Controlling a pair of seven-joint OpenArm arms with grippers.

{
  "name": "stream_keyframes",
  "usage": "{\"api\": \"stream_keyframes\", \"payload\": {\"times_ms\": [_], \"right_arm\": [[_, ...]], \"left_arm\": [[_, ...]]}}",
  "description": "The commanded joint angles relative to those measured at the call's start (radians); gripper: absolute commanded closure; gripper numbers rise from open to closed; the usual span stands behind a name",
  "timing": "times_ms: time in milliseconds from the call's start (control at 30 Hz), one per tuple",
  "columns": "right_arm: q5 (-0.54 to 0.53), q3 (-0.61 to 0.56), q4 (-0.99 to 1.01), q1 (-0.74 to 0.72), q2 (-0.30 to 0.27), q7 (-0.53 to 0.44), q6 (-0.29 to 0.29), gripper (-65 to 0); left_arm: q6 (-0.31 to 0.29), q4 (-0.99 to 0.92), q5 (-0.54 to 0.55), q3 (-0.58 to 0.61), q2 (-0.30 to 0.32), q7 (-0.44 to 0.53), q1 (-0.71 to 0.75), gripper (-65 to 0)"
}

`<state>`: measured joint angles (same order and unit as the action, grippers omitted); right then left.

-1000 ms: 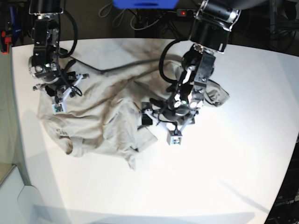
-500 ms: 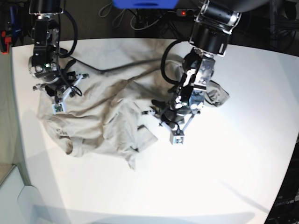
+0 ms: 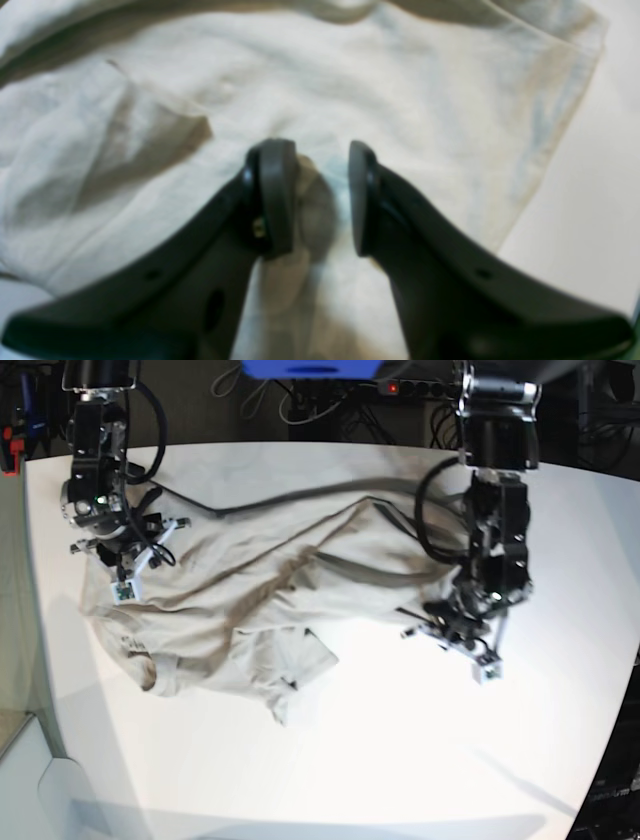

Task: Layout the t-shirt on the table in an organized manner, then fold the t-shirt properly
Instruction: 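Drag the grasped fabric with the left gripper away from the right gripper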

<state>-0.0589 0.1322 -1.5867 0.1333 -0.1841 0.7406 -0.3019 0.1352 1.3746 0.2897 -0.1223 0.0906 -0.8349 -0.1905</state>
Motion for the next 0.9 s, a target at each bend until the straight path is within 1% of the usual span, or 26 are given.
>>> {"api": "stream_keyframes", "payload": {"times_ms": [0, 200, 467, 567, 667, 800, 867], "right_arm": [[0.003, 0.001, -0.002, -0.005, -0.007, 0.006, -0.015, -19.4], [0.003, 0.004, 0.07, -0.014, -0.007, 0.003, -0.015, -19.4], [0.001, 0.002, 0.081, -0.013, -0.007, -0.031, -0.015, -19.3], [0.001, 0.004, 0.081, -0.008, -0.007, -0.031, -0.015, -19.3], [0.001, 0.004, 0.081, -0.007, -0.007, -0.031, -0.015, -19.3], [0.003, 0.004, 0.081, -0.005, -0.007, -0.031, -0.015, -19.3], [0.004, 0.001, 0.079, -0.005, -0.007, -0.031, -0.015, -19.3]], "left_arm": [[0.004, 0.024, -0.011, -0.027, 0.034, 0.024, -0.039, -0.4], [0.004, 0.016, -0.011, -0.08, 0.134, 0.024, -0.091, -0.4], [0.004, 0.015, -0.013, -0.133, 0.225, 0.035, -0.123, -0.4], [0.004, 0.012, -0.019, -0.188, 0.249, 0.036, -0.123, -0.4], [0.002, -0.034, -0.013, -0.242, 0.283, 0.05, -0.14, -0.4], [0.002, -0.102, -0.013, -0.253, 0.328, 0.067, -0.174, -0.4], [0.002, -0.11, -0.013, -0.253, 0.338, 0.072, -0.175, -0.5]]}}
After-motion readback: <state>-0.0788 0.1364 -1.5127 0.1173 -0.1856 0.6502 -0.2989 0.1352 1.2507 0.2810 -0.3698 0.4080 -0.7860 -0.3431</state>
